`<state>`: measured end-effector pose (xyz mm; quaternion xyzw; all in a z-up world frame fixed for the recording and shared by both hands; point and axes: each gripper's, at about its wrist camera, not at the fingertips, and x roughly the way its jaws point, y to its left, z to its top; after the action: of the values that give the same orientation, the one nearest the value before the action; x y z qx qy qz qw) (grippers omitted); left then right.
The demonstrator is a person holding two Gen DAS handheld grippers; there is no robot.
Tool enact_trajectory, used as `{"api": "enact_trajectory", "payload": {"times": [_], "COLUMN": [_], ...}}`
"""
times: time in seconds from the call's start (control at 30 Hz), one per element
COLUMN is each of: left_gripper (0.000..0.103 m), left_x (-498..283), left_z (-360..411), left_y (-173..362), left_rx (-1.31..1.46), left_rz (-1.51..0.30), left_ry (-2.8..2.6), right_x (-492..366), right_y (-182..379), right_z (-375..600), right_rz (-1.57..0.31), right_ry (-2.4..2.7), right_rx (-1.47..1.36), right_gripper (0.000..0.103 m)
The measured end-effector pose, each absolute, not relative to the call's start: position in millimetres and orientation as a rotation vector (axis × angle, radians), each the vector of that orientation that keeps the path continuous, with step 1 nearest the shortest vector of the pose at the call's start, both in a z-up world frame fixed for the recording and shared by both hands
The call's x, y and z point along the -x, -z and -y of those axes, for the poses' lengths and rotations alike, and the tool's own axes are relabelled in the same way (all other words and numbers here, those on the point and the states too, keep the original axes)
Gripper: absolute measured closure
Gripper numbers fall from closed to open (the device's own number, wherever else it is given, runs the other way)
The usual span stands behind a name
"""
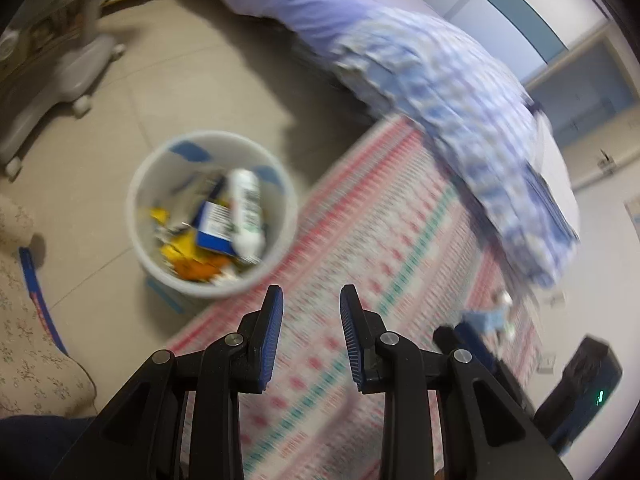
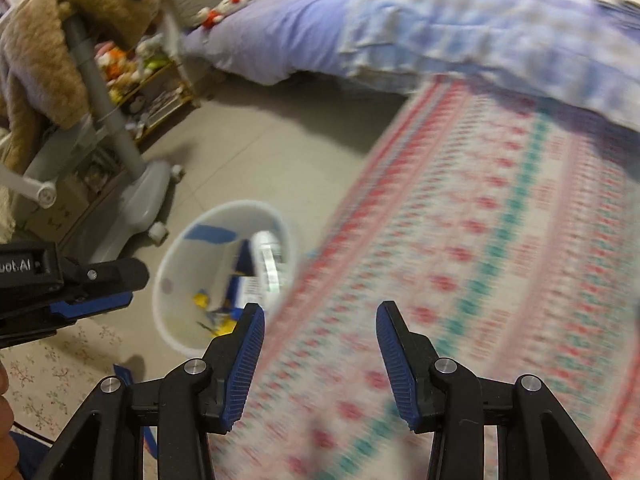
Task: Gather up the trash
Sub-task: 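Grasp the light-blue milk carton with the left tool while the right tool grasps the other white bottle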
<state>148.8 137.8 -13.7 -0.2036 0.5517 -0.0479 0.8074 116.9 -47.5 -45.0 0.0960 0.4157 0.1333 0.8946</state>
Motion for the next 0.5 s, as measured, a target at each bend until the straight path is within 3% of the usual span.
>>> {"api": "enact_trajectory", "payload": {"times": [0.13,0.3,0.5], "left_gripper": [0.054,0.054,0.053], "left_x": [-119.6,-85.8,-79.7], "left_z": [-77.8,-0.1,91.6], "left_y": [-5.0,-19.1,-7.9], "left_rx": [0.263,0.014,-0.291], "left_rz": [-1.135,-1.072,-1.002], "left_ry": [0.202,0.326,0.404], "right_x": [-98.0,-75.7,-65.5], "right_y": [26.4,2.5,15.5], "right_z": [103.1,186.7,289.9], "right_rz": [-0.851,-0.817,-0.826], "right_ry": [-0.210,-0.111,0.056], "right_rx": [-0.194,-0.114,-0.274], "right_gripper": [0.051,0.046,0.045]}}
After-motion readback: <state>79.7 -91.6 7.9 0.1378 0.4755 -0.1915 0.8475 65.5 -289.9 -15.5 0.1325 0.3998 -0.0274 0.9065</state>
